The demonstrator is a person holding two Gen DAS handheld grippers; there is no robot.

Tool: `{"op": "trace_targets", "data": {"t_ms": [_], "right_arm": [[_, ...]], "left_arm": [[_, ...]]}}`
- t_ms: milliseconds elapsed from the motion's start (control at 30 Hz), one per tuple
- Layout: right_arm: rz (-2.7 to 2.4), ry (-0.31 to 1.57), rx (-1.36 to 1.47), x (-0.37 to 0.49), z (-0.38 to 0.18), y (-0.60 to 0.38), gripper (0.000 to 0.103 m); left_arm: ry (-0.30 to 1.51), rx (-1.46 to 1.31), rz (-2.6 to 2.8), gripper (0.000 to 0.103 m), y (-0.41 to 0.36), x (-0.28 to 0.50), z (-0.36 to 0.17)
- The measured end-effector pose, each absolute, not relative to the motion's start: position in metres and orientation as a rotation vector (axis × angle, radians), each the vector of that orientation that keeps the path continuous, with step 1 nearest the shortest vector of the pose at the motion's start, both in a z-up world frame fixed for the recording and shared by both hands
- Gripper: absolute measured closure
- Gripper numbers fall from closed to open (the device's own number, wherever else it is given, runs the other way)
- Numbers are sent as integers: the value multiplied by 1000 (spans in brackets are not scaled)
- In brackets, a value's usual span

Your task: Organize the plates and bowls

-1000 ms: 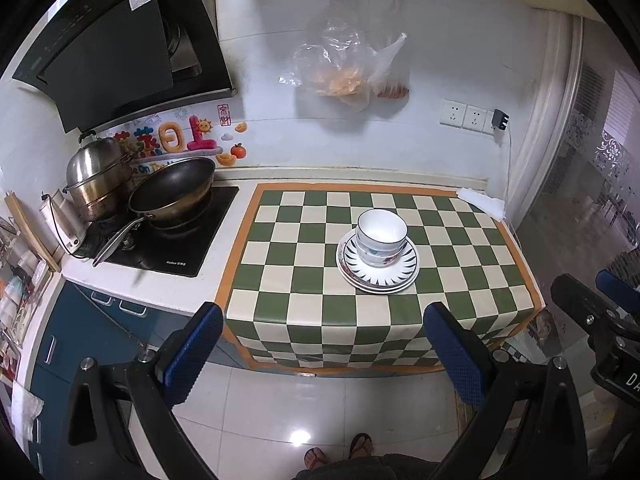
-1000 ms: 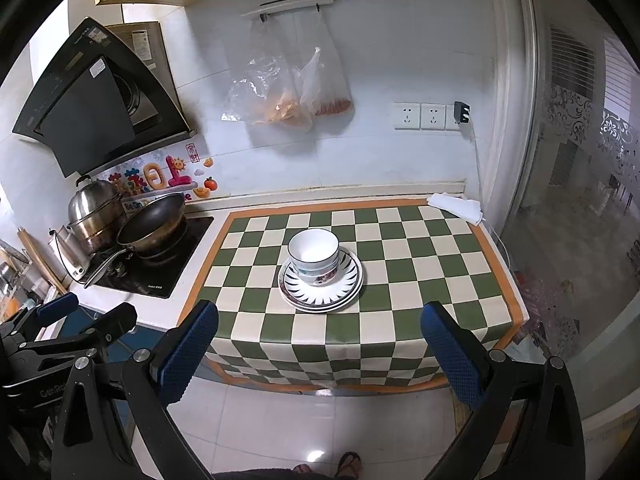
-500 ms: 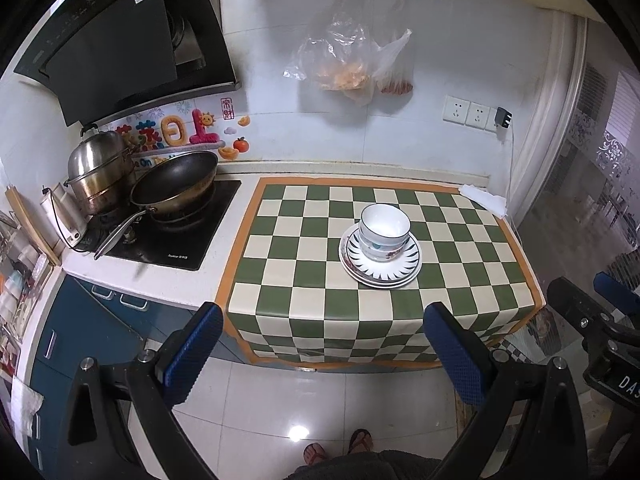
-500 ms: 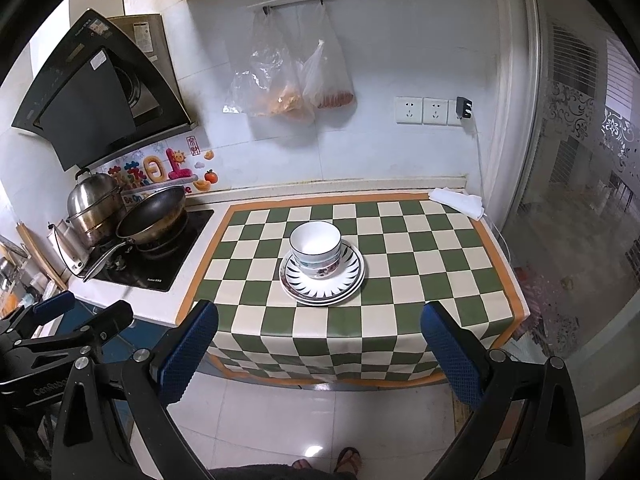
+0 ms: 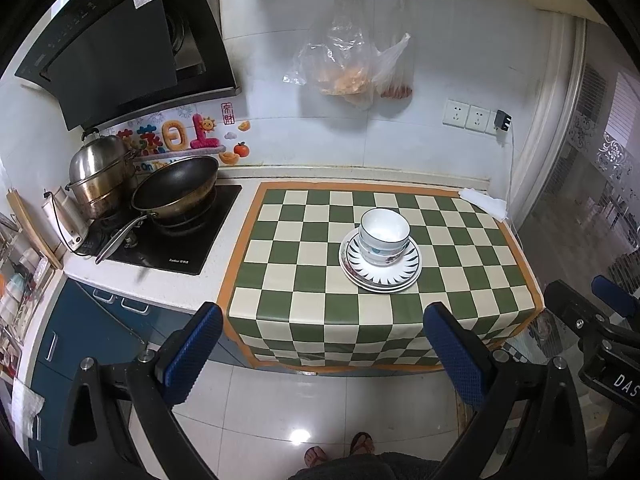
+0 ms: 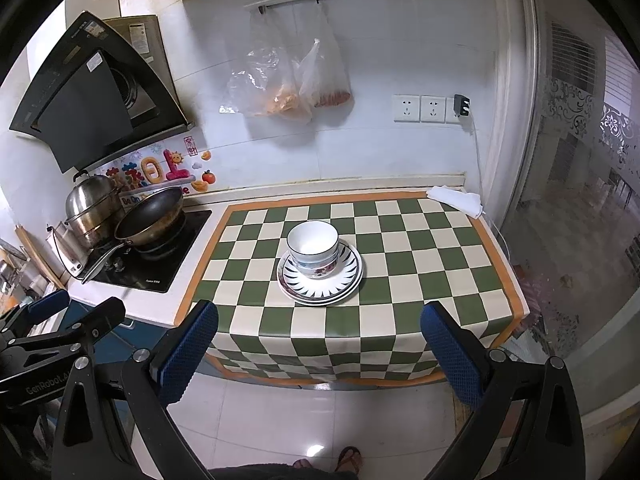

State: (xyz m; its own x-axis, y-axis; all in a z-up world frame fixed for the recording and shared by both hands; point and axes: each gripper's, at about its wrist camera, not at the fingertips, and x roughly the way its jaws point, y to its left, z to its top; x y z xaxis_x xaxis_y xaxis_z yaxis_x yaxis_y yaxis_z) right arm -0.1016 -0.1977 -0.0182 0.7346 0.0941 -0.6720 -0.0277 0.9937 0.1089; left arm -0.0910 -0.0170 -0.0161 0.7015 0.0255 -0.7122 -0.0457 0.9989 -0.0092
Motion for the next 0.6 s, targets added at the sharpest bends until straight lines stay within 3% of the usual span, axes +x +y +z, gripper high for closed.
{"op": "trace_targets", "data": {"t_ms": [600], "right_arm": [[64,753,102,-99,-22,-202,0]], "left_arm": [[801,-25,46,0,-20,-92,-14]]}}
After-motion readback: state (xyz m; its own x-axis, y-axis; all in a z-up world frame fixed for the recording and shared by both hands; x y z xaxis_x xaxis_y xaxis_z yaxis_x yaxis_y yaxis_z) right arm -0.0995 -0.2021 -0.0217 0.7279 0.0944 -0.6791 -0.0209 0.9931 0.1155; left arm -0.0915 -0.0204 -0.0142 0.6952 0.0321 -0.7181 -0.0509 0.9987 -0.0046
